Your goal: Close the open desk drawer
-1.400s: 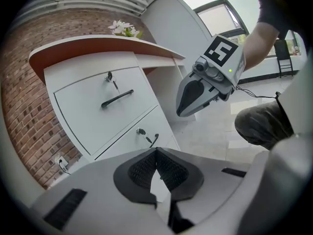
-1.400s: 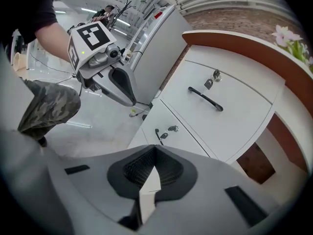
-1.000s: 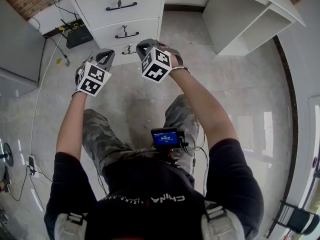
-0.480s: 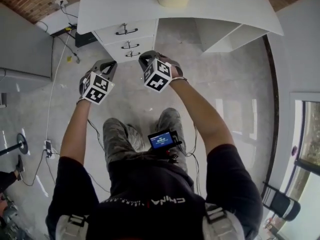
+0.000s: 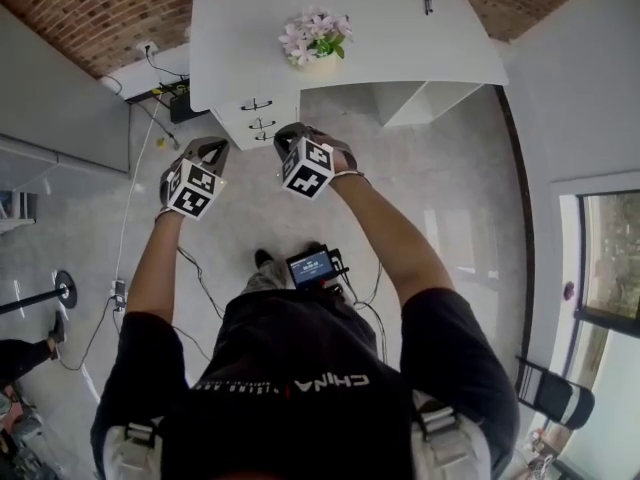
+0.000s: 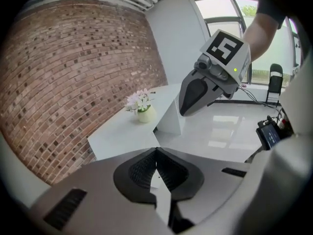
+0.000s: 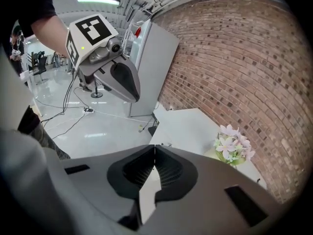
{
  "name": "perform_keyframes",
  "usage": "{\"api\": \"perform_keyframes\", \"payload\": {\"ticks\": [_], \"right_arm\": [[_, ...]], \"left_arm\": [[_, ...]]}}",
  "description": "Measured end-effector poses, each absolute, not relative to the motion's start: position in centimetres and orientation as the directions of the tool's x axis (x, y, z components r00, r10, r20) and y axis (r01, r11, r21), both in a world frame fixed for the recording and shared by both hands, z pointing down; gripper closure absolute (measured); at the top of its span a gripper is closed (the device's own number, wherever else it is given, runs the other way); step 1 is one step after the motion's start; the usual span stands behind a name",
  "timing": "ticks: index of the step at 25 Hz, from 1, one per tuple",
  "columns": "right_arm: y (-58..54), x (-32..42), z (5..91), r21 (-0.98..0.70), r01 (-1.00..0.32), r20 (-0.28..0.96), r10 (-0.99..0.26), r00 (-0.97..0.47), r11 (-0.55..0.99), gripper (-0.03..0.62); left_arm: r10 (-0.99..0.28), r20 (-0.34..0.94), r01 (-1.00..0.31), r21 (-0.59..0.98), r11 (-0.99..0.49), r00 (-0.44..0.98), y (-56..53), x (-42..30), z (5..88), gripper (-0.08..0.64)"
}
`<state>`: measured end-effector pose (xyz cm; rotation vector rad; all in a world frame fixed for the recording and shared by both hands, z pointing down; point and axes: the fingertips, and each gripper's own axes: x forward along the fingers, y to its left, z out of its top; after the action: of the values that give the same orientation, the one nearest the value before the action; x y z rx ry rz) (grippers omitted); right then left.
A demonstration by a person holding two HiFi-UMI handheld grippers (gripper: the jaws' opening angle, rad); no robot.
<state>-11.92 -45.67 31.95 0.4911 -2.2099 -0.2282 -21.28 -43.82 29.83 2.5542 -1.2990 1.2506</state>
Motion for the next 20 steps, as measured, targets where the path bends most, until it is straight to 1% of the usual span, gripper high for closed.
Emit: {"api": "perform_keyframes", "payload": {"ticks": [2, 6, 11, 16, 20], "right_arm": [[-45.0, -11.2, 31.6, 0.324, -0.288, 0.705, -0.433, -0.562, 0.901, 0.577], [-44.0, -9.6, 31.4, 0.332, -0.295, 0.703, -0.444, -0.555, 0.896, 0.577], [-43.6, -8.5, 30.2, 0.31, -0.318, 0.671, -0.443, -0.595, 0.896, 0.577], [-42.7, -7.6, 30.0, 0.338, -0.262, 0.658, -0.426, -0.62, 0.904, 0.577], [-41.4, -7.0, 30.0, 0.337, -0.238, 0.652, -0.408, -0.639, 0.911, 0.577]], "left_arm": [[-0.68, 0.654, -0.686, -0.329, -0.649, 0.33, -43.3, -21.1, 29.1, 0.548], [-0.689, 0.626, -0.699, -0.305, -0.647, 0.365, -42.3, -19.6, 28.1, 0.548], [-0.701, 0.631, -0.712, -0.319, -0.625, 0.333, -42.1, -17.8, 27.8, 0.548], [-0.684, 0.662, -0.755, -0.268, -0.598, 0.307, -39.9, -16.4, 28.7, 0.548], [-0.68, 0.68, -0.773, -0.266, -0.576, 0.273, -36.8, -16.0, 29.1, 0.548]]}}
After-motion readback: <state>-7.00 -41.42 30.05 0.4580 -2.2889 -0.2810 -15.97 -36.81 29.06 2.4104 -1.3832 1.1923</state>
